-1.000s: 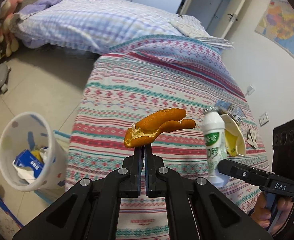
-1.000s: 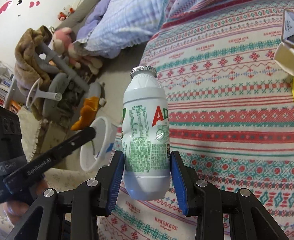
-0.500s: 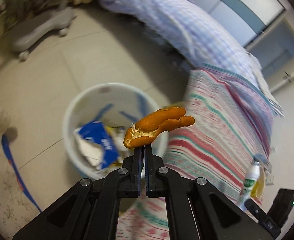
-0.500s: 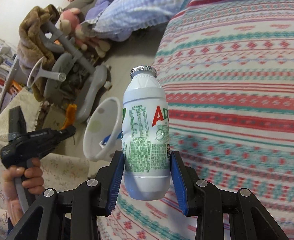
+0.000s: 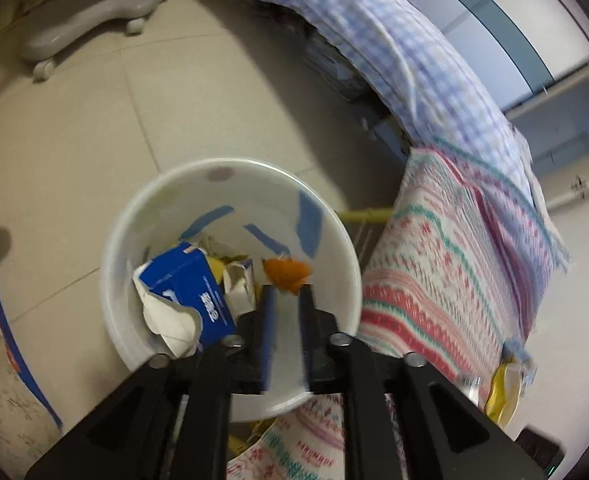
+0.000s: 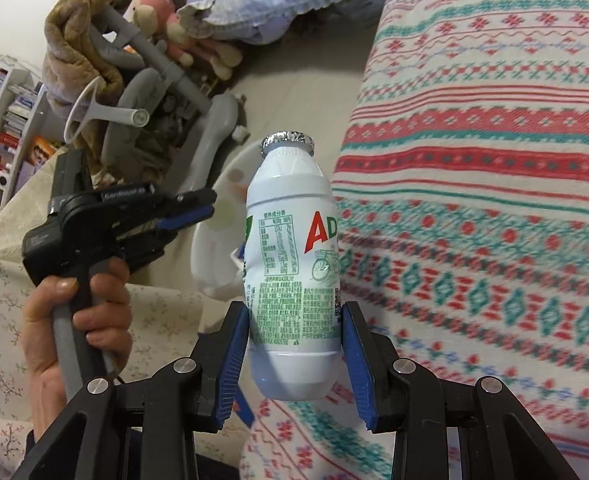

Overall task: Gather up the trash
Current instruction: 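Carry peel and bottle over the wastebasket and open both grippers to drop them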

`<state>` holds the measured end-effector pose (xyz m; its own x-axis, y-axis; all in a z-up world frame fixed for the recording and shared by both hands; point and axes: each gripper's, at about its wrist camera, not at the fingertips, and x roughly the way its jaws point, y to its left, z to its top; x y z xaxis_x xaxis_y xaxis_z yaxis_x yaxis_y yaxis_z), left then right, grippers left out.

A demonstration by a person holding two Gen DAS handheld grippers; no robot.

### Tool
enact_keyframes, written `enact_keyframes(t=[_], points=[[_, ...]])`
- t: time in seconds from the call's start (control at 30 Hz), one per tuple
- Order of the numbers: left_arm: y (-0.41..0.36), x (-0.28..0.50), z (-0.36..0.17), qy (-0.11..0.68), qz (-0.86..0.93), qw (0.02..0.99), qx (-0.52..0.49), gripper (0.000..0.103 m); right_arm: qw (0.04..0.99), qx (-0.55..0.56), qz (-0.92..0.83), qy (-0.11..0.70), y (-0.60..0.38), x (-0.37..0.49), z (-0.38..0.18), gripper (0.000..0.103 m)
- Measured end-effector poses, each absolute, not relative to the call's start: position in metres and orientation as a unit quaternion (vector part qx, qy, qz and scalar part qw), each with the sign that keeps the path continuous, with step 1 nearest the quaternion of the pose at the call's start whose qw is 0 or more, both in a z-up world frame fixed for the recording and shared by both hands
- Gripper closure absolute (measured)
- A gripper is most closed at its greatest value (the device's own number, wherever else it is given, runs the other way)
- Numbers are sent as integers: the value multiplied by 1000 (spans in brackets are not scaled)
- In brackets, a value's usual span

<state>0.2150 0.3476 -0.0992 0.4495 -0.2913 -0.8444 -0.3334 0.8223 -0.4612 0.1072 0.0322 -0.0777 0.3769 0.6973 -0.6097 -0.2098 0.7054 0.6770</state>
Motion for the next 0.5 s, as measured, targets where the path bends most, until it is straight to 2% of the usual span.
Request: enact_keyframes(t=[0.03,0.1,0.3,0.5], points=[[352,213,-98,521,21,796,-309,71,790,254,287,478,35,107,-78,61],[358,209,-92,513,17,793,-329,61,793,250,291,474,42,109,-76,61],[371,194,-71,487,29,807,-332,61,793,244,312,462,78,130,-68,61],[395,187,-74,484,56,789,-374,61,811,161,327,457,147,168,-59,60]])
